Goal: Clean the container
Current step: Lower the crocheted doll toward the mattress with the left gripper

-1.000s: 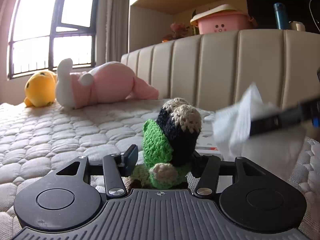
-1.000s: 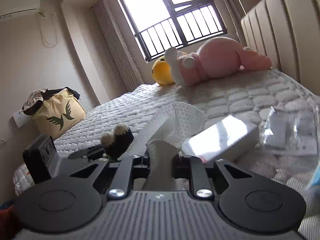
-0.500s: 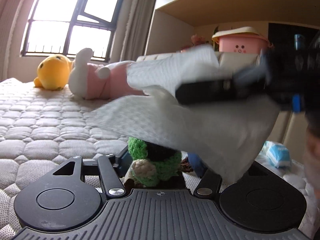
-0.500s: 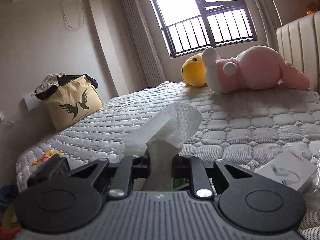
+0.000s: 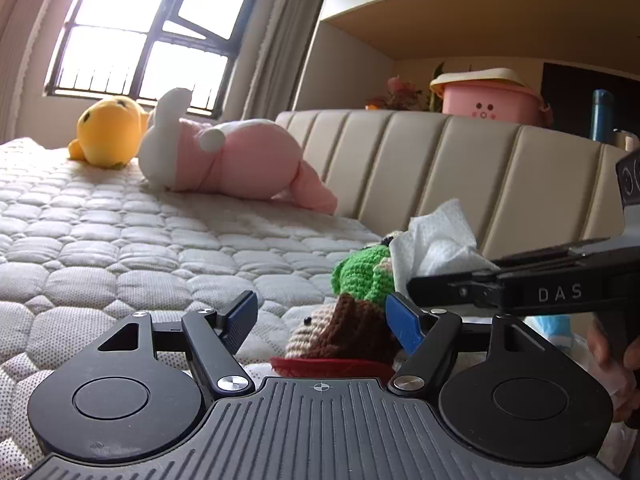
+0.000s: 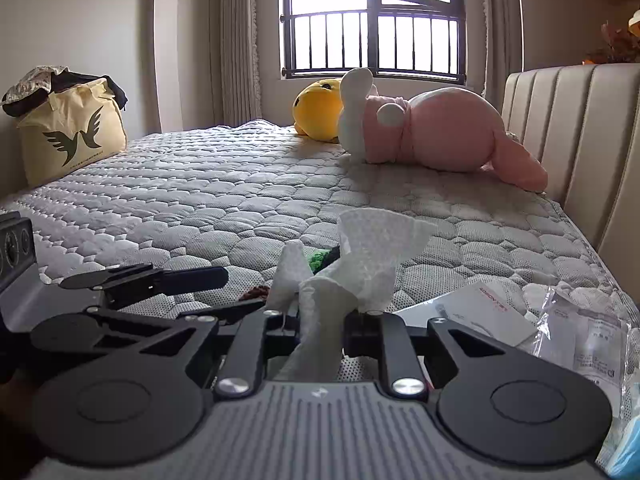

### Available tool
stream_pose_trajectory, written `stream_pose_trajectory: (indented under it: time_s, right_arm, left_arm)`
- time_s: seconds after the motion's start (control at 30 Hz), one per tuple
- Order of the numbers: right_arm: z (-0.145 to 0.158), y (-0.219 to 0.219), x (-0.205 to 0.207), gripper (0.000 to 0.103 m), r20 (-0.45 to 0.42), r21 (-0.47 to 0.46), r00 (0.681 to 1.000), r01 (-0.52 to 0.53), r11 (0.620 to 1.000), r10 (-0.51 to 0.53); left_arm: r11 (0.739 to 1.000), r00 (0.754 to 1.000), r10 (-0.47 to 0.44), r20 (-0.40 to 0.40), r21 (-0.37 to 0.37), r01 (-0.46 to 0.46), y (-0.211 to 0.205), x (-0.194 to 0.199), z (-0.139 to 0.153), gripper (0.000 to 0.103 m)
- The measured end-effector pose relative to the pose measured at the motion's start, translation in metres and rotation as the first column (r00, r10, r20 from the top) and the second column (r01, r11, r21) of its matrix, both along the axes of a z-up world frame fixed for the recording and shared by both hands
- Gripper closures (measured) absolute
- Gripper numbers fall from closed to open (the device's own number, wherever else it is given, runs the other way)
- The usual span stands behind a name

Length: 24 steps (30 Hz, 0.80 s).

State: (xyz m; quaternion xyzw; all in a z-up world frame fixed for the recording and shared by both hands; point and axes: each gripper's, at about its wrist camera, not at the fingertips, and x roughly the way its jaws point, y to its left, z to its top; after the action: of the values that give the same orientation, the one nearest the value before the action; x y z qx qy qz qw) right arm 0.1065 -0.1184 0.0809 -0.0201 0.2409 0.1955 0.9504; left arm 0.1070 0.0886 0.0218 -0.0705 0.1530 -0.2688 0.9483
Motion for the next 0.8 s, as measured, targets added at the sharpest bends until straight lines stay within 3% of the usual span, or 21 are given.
stream_pose_trajectory:
  time_s: [0.13,0.2,0.27,0.37,0.43,0.67,0.8]
  right_arm:
    - [0.021,0.003,0.007,0.083,0.06,0.019,0.998,0.008,1.0,-0.009]
    - [0.035,-0.005,0.013,0.083,0.069,0.107,0.998,-0.014,0.994,0.007]
    - [0.044,-0.014,0.024,0.083,0.056,0.218,0.998,-0.044,0.975,0.033]
    - [0.045,-0.022,0.042,0.083,0.028,0.28,0.999,-0.039,0.959,0.032]
    - [0.036,-0.026,0.049,0.083,-0.005,0.261,1.0,-0.013,0.965,0.015]
    - [-0.006,-0.06,0.035,0.08,-0.095,0.223,0.994,0.077,0.972,-0.056]
    - [-0.019,-0.082,0.01,0.08,-0.078,0.158,0.989,0.137,0.978,-0.126]
  left_arm:
    - [0.999,0.999,-0.007,-0.036,0.032,0.008,-0.005,0.006,-0.003,0.027]
    - [0.997,0.999,-0.027,-0.038,0.067,0.03,-0.012,0.006,-0.004,0.027]
    - [0.993,0.998,-0.045,-0.037,0.11,0.049,-0.02,0.005,-0.005,0.026]
    - [0.986,0.999,-0.026,-0.032,0.166,0.031,-0.027,0.004,-0.007,0.024]
    - [0.983,0.999,-0.003,-0.041,0.186,0.011,-0.029,0.005,-0.008,0.022]
    - [0.998,0.986,0.058,-0.153,0.048,-0.051,0.0,0.023,-0.014,0.016]
    - [0.997,0.979,0.068,-0.193,-0.014,-0.072,0.011,0.028,-0.016,0.013]
